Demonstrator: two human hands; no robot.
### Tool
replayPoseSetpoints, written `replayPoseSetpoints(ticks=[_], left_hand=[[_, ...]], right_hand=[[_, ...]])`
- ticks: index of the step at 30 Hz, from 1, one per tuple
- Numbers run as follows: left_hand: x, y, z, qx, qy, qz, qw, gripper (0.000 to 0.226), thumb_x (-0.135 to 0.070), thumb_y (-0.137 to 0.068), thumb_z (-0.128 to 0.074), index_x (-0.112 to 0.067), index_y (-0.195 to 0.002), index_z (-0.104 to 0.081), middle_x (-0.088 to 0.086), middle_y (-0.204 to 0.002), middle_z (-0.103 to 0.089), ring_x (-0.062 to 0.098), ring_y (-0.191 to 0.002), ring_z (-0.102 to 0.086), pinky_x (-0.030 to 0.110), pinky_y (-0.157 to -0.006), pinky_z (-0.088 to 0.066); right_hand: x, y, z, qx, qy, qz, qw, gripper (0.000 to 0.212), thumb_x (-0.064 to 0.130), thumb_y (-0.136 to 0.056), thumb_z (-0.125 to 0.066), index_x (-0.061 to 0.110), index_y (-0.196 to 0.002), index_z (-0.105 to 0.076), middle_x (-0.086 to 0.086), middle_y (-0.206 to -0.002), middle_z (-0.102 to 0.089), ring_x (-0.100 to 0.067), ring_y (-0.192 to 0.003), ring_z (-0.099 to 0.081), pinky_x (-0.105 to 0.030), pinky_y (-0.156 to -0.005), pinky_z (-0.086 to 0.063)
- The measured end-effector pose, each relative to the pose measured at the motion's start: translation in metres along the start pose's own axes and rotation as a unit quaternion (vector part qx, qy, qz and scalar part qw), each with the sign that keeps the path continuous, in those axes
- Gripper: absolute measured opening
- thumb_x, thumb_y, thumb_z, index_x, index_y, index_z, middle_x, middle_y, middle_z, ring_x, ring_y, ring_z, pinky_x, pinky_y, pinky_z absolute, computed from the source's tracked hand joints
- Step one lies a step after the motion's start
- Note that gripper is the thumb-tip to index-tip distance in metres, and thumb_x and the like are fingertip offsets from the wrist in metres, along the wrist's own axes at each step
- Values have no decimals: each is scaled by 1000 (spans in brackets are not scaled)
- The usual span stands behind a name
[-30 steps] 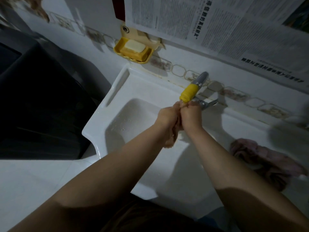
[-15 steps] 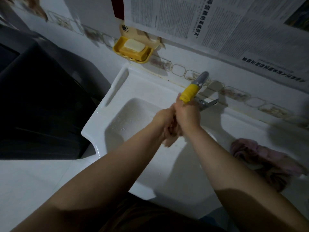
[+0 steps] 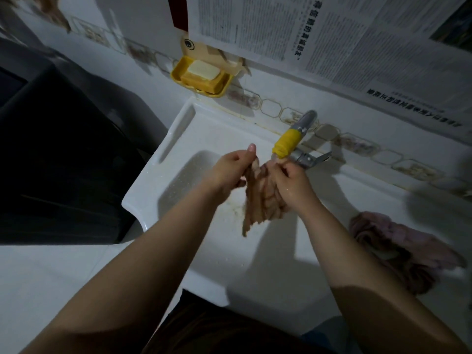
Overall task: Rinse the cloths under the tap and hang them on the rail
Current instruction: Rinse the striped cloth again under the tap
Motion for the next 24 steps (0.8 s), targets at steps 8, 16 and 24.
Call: replayPoseSetpoints(ticks=[8,16,24], left_hand=[[-36,0,-10,74,-122,-127,982,45,-34,-101,-44,4,-79,-54,12,-62,-51,19,-54,-48,28,-54,-43],[-1,11,-17,51,-126,-68,988,56,-53,-98,-35,-5,-75,-52,10,-64,-46,17,-63,-44,34,-68,-39],[-6,9,-28,-108,26,-13,994,29,-18,-99,-48,-3,-77,-58,4,-64,-57,10,-57,-55,20,-53,-41]], right_hand=[[16,2,-1,109,-44,19,993,26,23,-88,-65,21,-63,-58,18,-53,-61,4,-56,-58,-12,-60,-45],[9,-14,16,-25,-211,-51,976,14,9,-88,-57,18,-82,-67,0,-74,-67,-16,-71,-63,-36,-74,-50],[27,14,-14,-114,80,107,984,42,43,-96,-47,15,-68,-60,-10,-64,-63,-28,-65,-59,-33,-59,-43]])
Point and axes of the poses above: each hand's wrist, its own y-axis away from the middle knuckle, its own z-axis out of the back of the hand, x = y × z, the point moved 5 cm from there along -y, towards the middle knuckle
